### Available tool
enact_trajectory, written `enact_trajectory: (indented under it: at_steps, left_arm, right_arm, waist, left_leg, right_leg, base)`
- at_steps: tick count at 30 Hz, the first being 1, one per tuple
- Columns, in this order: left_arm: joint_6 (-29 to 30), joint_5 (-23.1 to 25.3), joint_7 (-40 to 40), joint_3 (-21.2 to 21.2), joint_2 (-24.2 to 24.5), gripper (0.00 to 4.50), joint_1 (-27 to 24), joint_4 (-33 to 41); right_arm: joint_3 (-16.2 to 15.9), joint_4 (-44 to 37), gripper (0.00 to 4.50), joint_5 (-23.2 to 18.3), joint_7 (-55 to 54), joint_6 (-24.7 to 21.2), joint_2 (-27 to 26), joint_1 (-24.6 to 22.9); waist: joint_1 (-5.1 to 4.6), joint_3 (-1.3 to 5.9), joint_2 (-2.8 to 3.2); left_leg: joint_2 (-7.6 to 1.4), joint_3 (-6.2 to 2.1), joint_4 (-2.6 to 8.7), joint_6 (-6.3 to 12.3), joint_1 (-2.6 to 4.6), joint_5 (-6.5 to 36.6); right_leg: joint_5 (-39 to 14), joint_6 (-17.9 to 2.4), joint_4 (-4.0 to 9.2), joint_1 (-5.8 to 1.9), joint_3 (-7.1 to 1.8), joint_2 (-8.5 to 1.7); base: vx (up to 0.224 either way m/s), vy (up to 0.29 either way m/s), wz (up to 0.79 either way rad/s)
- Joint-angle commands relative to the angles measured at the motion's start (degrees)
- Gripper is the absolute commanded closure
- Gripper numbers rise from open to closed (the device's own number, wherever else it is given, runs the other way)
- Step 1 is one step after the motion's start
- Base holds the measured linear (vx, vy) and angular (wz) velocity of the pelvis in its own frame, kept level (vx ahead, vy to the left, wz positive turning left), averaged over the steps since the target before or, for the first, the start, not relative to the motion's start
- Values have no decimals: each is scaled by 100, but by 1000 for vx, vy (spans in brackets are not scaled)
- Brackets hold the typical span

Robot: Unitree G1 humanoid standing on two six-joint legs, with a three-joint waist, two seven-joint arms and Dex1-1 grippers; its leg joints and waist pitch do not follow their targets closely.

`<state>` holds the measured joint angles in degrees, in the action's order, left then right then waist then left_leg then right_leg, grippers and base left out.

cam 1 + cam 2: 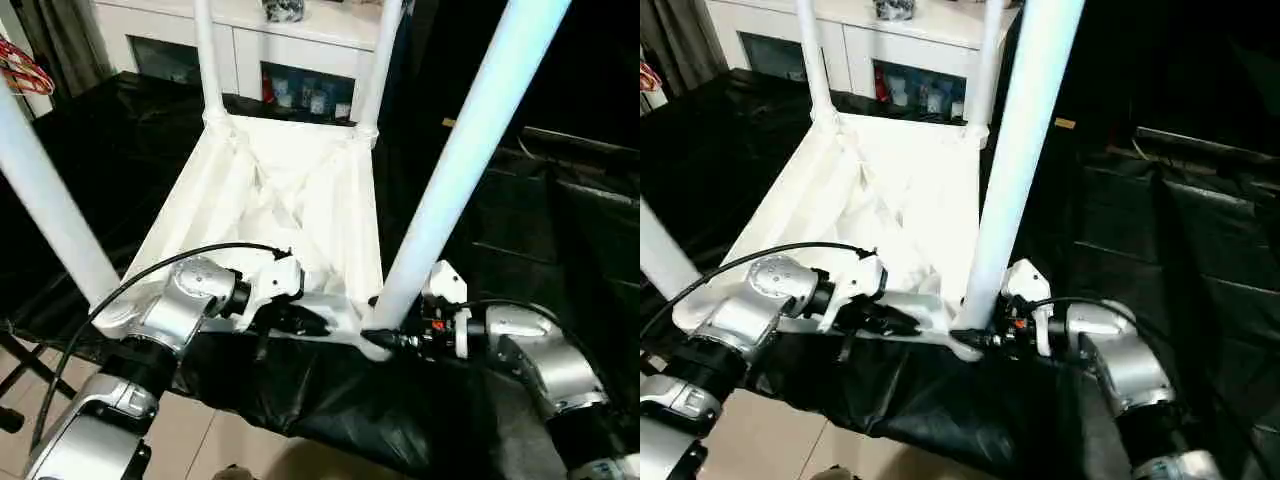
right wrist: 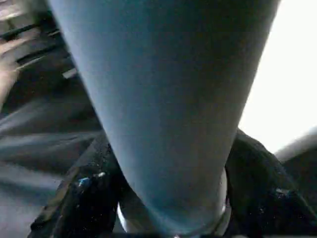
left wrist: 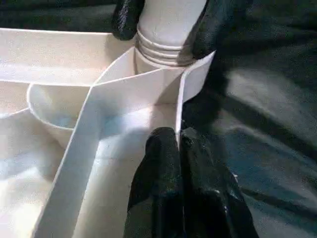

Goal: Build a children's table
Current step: Rotate leg to tighten

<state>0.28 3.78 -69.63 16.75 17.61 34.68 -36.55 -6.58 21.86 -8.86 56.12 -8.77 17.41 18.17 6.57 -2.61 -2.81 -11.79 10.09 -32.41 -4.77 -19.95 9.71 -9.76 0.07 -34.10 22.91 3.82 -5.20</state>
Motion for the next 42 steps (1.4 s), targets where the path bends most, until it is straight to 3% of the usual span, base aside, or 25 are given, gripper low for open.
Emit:
enact_trajectory:
  at_steps: [1,2,5,7,8,10,12,15,16,19,23,24,28,32,38,42]
  left_arm:
    - [268,118,1065,32,-580,450,230,-87]
    - [306,132,1163,32,-652,450,246,-100]
    - [458,171,1580,22,-990,450,332,-171]
    - [577,276,2091,70,-1407,450,428,-258]
    - [597,334,2200,118,-1541,450,435,-259]
    - [592,366,2223,139,-1599,450,427,-248]
    - [574,412,2202,177,-1639,450,408,-224]
    - [523,430,2111,205,-1559,450,371,-172]
    - [508,431,2075,207,-1514,450,358,-157]
    - [333,353,1770,185,-1272,450,264,-58]
    - [175,163,1174,185,-973,450,100,164]
    - [161,73,861,192,-804,450,30,269]
    - [67,-40,432,186,-576,450,-30,354]
    - [-45,-172,-10,74,-288,450,-1,295]
    - [-63,-289,-366,20,1,450,67,254]
    - [-104,-333,-649,15,160,450,128,164]
  right_arm:
    - [-317,404,196,387,-891,-69,-507,110]
    - [-283,485,197,425,-1091,-110,-575,151]
    - [-65,797,197,451,-1922,-311,-918,350]
    - [112,1230,197,455,-2717,-419,-1369,647]
    - [147,1426,197,478,-2944,-363,-1576,792]
    - [139,1531,197,526,-3037,-269,-1679,876]
    - [144,1666,197,550,-3127,-111,-1823,997]
    - [155,1667,127,481,-2972,-33,-1851,1042]
    - [168,1651,127,451,-2905,-44,-1840,1045]
    - [156,1566,85,411,-2570,-7,-1643,1000]
    - [-9,1563,75,568,-2059,161,-1260,928]
    - [-78,1550,75,587,-1731,228,-1041,899]
    - [-126,1398,75,500,-1111,221,-769,853]
    - [-408,820,75,361,55,180,-241,639]
    - [-642,421,75,224,929,122,204,468]
    - [-746,194,91,155,1295,21,370,340]
  waist:
    - [-71,254,11]
    - [-102,257,9]
    - [-172,261,17]
    - [-253,271,37]
    - [-281,268,80]
    - [-307,273,72]
    - [-342,277,72]
    - [-336,276,78]
    - [-334,280,82]
    - [-317,296,70]
    - [-293,325,69]
    - [-293,337,66]
    - [-261,370,71]
    - [-200,366,76]
    - [-55,323,78]
    - [-6,326,74]
  left_leg:
    - [-123,-58,427,-156,52,2266]
    - [-111,-87,422,-185,59,2355]
    - [-95,-114,419,-151,42,2438]
    - [-92,-126,427,-162,30,2480]
    - [-94,-138,436,-171,51,2592]
    - [-84,-138,442,-109,28,2568]
    - [-80,-121,432,-54,37,2611]
    - [-90,-104,439,-5,36,2571]
    - [-95,-100,444,0,33,2553]
    - [-103,-86,447,33,9,2398]
    - [-120,-61,432,88,-8,2099]
    - [-119,-46,419,137,-41,1908]
    - [-121,-3,379,279,-22,1411]
    - [-137,14,357,461,-10,1105]
    - [-173,35,394,226,36,1623]
    - [-172,24,403,149,37,1668]
  right_leg:
    - [-3015,-681,552,-155,-192,-326]
    - [-3325,-552,601,-157,-163,-341]
    - [-3516,-405,656,-165,-128,-339]
    - [-3444,-436,660,-156,-108,-326]
    - [-3401,-428,691,-151,-86,-314]
    - [-3236,-456,688,-173,-83,-311]
    - [-3123,-534,684,-145,-106,-307]
    - [-2919,-607,664,-140,-131,-295]
    - [-2806,-657,646,-148,-139,-292]
    - [-2503,-768,601,-170,-165,-299]
    - [-1964,-968,526,-204,-186,-298]
    - [-1588,-1089,468,-236,-194,-285]
    - [-953,-1312,400,-264,-209,-286]
    - [-410,-1489,335,-296,-199,-251]
    - [-1305,-1321,400,-247,-208,-271]
    - [-1438,-1205,412,-235,-214,-276]
  base:
    - [-56,4,-4]
    - [-82,14,-8]
    - [-19,5,-2]
    - [0,0,0]
    - [0,0,0]
    - [0,0,0]
    - [0,0,0]
    - [0,0,0]
    - [0,0,0]
    - [0,0,0]
    - [0,0,0]
    - [0,0,0]
    - [13,-5,1]
    - [0,0,0]
    - [0,0,0]
    - [0,0,0]
